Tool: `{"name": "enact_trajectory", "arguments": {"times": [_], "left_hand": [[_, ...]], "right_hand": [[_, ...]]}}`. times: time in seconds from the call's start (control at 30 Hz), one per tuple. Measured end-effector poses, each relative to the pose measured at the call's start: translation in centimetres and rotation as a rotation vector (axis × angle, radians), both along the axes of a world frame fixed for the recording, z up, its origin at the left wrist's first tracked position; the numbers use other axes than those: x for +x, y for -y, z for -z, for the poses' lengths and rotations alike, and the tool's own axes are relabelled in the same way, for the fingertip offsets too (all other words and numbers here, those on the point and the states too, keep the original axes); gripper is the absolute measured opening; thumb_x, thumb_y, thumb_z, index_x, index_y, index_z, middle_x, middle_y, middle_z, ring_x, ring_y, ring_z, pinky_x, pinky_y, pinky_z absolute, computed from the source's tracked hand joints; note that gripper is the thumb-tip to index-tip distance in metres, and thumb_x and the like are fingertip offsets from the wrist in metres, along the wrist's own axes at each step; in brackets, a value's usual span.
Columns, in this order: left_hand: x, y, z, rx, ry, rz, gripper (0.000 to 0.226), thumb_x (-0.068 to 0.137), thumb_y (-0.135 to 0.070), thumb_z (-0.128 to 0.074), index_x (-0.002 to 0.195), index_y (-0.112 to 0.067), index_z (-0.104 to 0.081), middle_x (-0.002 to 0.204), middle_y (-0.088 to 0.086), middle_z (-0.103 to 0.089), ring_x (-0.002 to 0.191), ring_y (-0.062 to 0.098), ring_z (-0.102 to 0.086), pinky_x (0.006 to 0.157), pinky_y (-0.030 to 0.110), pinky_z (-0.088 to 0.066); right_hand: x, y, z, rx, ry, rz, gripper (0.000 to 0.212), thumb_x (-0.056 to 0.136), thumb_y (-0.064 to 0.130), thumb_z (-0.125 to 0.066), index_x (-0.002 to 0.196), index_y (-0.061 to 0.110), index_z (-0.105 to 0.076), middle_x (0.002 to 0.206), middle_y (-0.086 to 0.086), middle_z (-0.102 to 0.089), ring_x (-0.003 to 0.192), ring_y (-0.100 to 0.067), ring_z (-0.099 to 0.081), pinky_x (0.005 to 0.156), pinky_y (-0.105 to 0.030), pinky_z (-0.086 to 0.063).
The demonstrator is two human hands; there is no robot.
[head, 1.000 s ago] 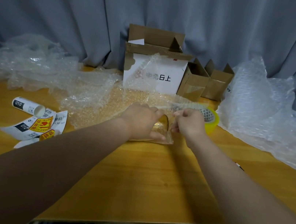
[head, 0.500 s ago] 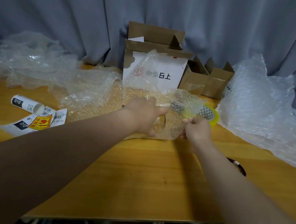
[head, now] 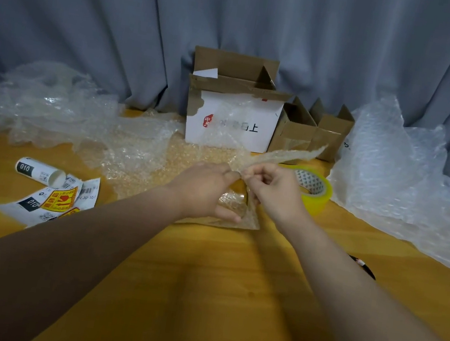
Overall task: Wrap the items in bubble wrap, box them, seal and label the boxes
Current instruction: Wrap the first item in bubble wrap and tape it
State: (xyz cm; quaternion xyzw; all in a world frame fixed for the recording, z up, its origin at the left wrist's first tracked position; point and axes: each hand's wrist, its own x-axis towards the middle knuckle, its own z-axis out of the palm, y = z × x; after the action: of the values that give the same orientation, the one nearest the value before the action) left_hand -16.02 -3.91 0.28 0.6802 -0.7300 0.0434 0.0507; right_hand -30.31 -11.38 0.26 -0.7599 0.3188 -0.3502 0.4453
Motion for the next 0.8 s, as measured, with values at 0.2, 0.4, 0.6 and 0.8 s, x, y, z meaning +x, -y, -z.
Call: {"name": "enact_trajectory", "arguments": {"times": [0.2, 0.4, 0.6, 0.8], "left_hand": [[-0.1, -0.7, 0.0, -0.098, -0.250, 0.025, 0.096, 0.065, -0.059, -0.074, 0.137, -0.014, -0.029, 0.130, 0.005, -0.043, 0.102, 0.019, -0.053, 0.084, 0.031, -0.048], [-0.9, 0.1, 0.1, -0.180, -0.206, 0.173, 0.057, 0.078, -0.050, -0.068, 0.126, -0.029, -0.048, 0.133, 0.003, -0.024, 0.111, 0.015, -0.040, 0.087, 0.029, -0.045], [-0.6, 0.7, 0.1, -0.123, -0.151, 0.133, 0.055, 0.079, -0.054, -0.063, 0.115, -0.013, -0.060, 0.116, 0.001, -0.054, 0.107, 0.017, -0.050, 0.089, 0.032, -0.046], [-0.2, 1.4, 0.2, -0.159, -0.230, 0.098, 0.039, 0.081, -0.048, -0.065, 0.099, -0.013, -0.063, 0.092, -0.009, -0.049, 0.088, 0.010, -0.049, 0.074, 0.023, -0.037]], "right_hand": [[-0.6, 0.5, -1.0, 0.201, -0.063, -0.188, 0.022, 0.093, 0.003, -0.051, 0.084, -0.004, -0.069, 0.063, -0.012, -0.052, 0.052, -0.018, -0.051, 0.057, -0.027, -0.048], [-2.1, 0.9, 1.1, 0.244, -0.144, -0.275, 0.018, 0.089, 0.002, -0.063, 0.105, 0.012, -0.065, 0.052, 0.008, -0.051, 0.053, -0.011, -0.057, 0.068, -0.027, -0.053], [-2.1, 0.7, 2.3, 0.268, -0.043, -0.153, 0.029, 0.084, 0.009, -0.071, 0.102, 0.017, -0.050, 0.070, -0.006, -0.052, 0.064, -0.017, -0.055, 0.065, -0.029, -0.046], [-5.0, -0.7, 3.4, 0.089, -0.096, -0.203, 0.043, 0.074, 0.019, -0.081, 0.101, 0.015, -0.048, 0.091, 0.002, -0.048, 0.080, -0.008, -0.046, 0.072, -0.020, -0.044]]}}
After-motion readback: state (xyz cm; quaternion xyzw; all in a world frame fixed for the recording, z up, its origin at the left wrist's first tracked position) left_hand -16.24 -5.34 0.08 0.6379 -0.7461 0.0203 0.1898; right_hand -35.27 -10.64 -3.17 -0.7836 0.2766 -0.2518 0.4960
